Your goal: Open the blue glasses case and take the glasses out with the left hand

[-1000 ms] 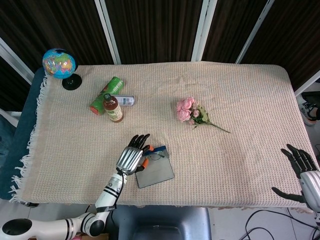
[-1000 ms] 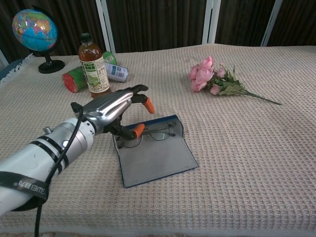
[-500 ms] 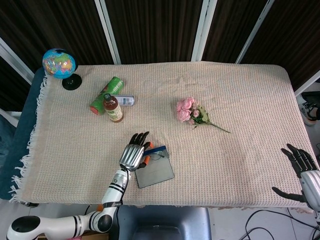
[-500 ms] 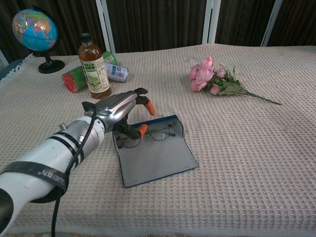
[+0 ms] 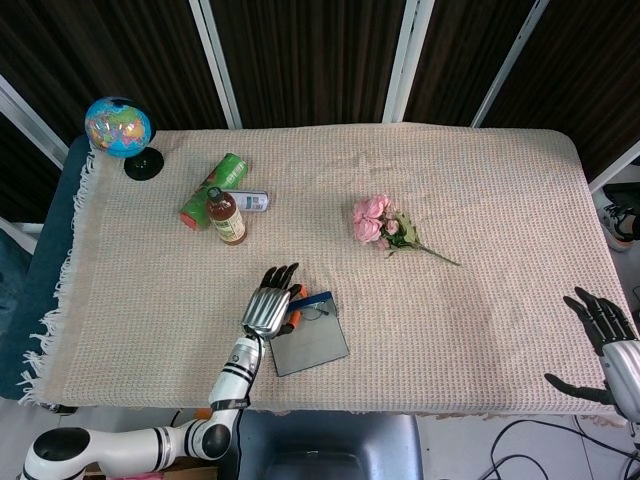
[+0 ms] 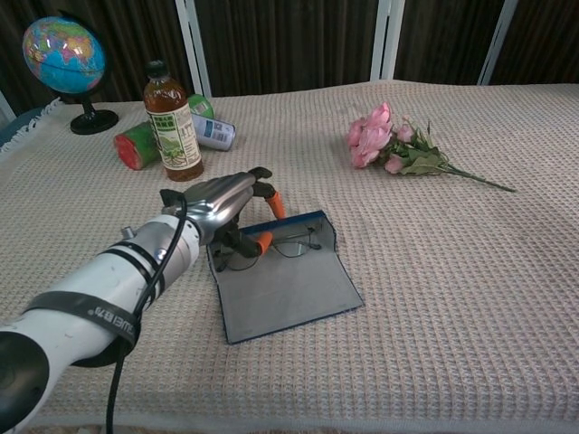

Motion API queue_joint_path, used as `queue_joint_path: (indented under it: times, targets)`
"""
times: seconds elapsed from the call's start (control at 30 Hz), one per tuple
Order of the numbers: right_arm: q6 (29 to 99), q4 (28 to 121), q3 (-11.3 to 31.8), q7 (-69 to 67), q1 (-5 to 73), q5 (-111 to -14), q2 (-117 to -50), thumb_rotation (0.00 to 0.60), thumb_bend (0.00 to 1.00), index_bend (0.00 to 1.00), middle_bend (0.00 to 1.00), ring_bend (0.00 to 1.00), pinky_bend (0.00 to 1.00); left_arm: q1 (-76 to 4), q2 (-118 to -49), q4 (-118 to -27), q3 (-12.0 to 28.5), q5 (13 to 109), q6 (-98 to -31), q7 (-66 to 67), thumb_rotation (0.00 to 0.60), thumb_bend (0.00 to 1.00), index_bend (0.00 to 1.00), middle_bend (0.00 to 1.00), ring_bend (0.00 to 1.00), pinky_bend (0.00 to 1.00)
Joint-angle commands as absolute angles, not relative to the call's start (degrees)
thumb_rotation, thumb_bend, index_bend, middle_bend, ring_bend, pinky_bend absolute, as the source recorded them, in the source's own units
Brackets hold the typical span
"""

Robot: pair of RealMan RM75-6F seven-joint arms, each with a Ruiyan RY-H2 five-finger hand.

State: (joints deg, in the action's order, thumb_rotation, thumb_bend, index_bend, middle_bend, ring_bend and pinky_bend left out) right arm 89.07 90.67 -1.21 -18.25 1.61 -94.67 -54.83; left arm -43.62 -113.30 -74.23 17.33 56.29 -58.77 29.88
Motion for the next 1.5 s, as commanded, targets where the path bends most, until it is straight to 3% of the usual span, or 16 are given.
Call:
queue_joint_path:
  times: [0.03, 1.5]
  targets:
    - [89.06, 90.69, -1.2, -18.24, 1.64, -94.7, -54.83, 0.6, 0.02, 0.0, 0.0, 0.0, 0.0, -43.86, -113.31, -74.06, 17.36, 56.02, -58.54, 29.64, 0.6, 0.44, 0.38, 0.0, 0.0, 0.0]
    - [89.08, 90.87, -1.19, -17.41, 1.61, -94.62, -54.99, 0.6, 0.02, 0.0, 0.0, 0.0, 0.0, -44.17, -111.98, -75.82, 17.06, 58.39, -60.13, 21.56, 0.6, 0.46, 0.48, 0.0, 0.0, 0.0]
